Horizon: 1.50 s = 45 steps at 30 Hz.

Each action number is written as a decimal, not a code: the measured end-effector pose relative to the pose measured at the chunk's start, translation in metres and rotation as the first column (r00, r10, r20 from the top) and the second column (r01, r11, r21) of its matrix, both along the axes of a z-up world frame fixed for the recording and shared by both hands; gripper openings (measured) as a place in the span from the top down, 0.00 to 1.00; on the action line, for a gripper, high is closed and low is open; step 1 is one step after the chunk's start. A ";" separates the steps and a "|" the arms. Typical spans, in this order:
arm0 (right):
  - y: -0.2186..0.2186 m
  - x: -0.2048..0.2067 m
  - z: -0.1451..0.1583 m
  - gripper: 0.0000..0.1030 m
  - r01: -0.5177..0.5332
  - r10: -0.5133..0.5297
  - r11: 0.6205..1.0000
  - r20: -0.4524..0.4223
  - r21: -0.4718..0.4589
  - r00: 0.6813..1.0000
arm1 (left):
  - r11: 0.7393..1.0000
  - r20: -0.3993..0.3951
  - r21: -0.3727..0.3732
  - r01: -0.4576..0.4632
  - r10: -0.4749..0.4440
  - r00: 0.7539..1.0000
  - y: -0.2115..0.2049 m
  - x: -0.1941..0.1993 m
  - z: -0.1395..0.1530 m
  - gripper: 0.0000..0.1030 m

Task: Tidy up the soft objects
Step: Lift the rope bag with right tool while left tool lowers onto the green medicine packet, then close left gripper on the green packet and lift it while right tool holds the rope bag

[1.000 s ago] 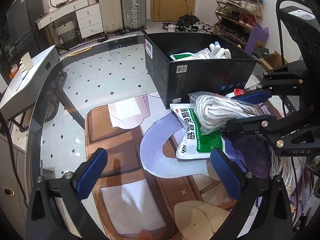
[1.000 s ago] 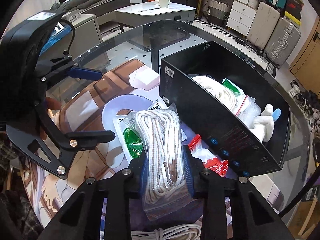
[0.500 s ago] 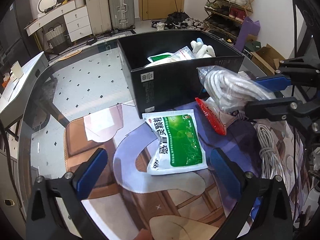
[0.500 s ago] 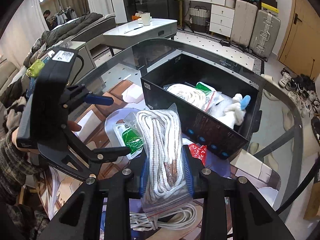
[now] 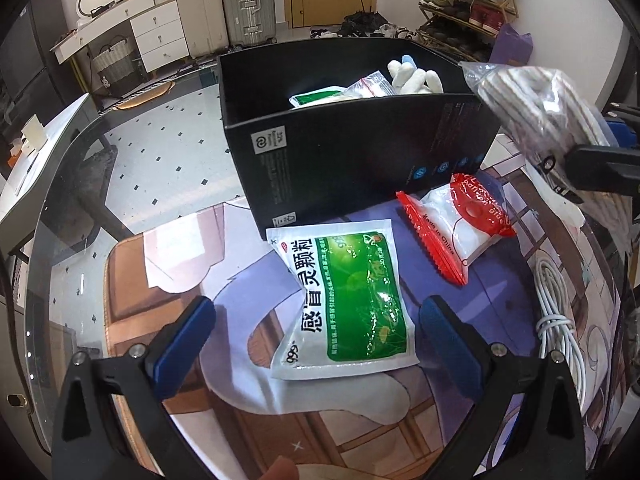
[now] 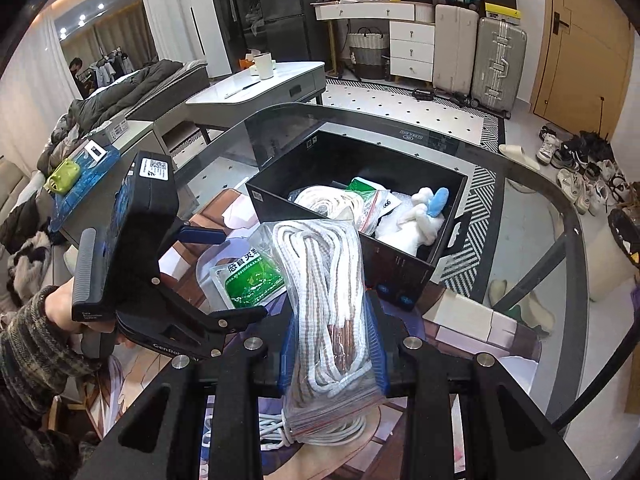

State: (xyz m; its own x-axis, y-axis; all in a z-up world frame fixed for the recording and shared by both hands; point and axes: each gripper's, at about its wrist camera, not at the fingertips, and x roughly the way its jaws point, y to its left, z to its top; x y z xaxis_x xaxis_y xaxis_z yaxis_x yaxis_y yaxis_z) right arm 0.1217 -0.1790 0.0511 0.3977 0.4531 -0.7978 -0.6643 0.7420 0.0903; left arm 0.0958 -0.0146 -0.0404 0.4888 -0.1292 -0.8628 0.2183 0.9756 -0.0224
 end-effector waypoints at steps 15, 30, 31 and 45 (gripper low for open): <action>-0.022 0.013 -0.001 0.70 0.056 -0.056 0.995 -0.009 0.081 0.998 | 1.000 -0.008 0.010 -0.028 0.028 1.000 -0.004 0.011 -0.002 0.00; -0.030 0.017 -0.004 0.70 0.090 -0.087 0.991 -0.026 0.100 0.996 | 1.000 -0.001 -0.002 -0.006 0.006 1.000 -0.011 -0.002 0.008 0.52; -0.030 0.017 -0.004 0.70 0.091 -0.089 0.991 -0.026 0.100 0.996 | 1.000 -0.003 -0.006 -0.005 0.005 1.000 -0.010 -0.003 0.008 0.53; -0.019 0.016 -0.002 0.70 0.091 -0.089 0.993 -0.023 0.073 0.996 | 0.996 0.003 -0.085 0.007 -0.007 1.000 -0.001 -0.024 0.016 0.76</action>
